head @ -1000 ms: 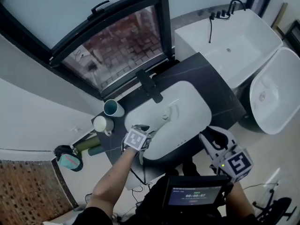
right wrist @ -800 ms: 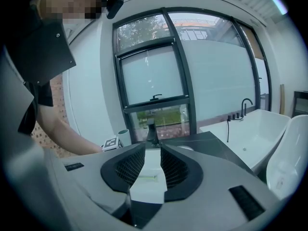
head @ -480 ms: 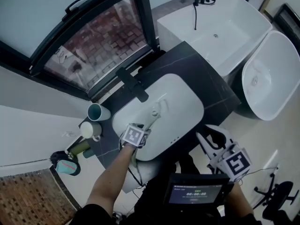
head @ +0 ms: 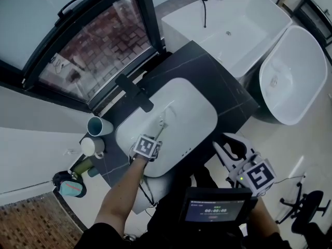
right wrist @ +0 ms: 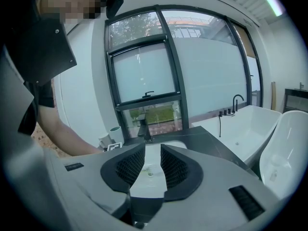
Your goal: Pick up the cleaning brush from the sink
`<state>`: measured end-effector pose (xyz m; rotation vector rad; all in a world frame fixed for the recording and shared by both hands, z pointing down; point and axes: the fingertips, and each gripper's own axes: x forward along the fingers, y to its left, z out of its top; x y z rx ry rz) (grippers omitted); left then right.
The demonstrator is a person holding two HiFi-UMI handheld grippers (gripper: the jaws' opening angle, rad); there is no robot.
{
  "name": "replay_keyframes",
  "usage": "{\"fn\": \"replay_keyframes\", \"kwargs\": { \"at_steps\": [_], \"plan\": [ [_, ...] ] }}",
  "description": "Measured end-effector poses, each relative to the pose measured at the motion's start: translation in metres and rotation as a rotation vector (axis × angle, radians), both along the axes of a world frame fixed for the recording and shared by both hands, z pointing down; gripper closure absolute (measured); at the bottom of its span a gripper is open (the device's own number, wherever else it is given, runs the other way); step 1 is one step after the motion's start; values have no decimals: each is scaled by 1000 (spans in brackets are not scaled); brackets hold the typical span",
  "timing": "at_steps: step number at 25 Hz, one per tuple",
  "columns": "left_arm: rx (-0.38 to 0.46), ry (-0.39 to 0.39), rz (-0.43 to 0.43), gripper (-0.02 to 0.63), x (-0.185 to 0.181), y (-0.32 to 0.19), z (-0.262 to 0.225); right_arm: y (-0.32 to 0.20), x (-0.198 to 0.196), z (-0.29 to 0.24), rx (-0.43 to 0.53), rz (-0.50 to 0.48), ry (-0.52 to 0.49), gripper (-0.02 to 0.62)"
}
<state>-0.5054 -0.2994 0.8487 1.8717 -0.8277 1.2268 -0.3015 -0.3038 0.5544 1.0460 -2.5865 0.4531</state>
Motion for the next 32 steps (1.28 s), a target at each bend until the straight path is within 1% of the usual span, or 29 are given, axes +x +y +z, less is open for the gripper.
{"fn": "replay_keyframes", "kwargs": {
  "at_steps": [4,8,12,16,21,25,27,29,32],
  "plan": [
    [-12,-6,-28,523,-1,-2,8,3,5,3,-5,16,-2,506],
    [-22,6,-36,532,1,-2,9,5,8,3,-9,31,-8,506],
    [-28,45,-81,543,5,-5,10,7,12,8,-23,51,-14,506],
    [-11,72,-92,545,6,-4,-7,10,14,0,-13,56,-19,506],
    [6,126,-53,545,15,17,-47,25,19,-22,12,65,-20,506],
    [40,158,-29,545,27,40,-90,43,29,-44,14,73,-55,506],
    [73,174,-46,546,35,52,-119,56,38,-52,14,65,-72,506],
    [130,185,-86,545,45,62,-150,64,53,-56,26,48,-71,506],
    [220,206,-150,546,74,84,-198,78,86,-54,19,5,-90,506]
  ]
}}
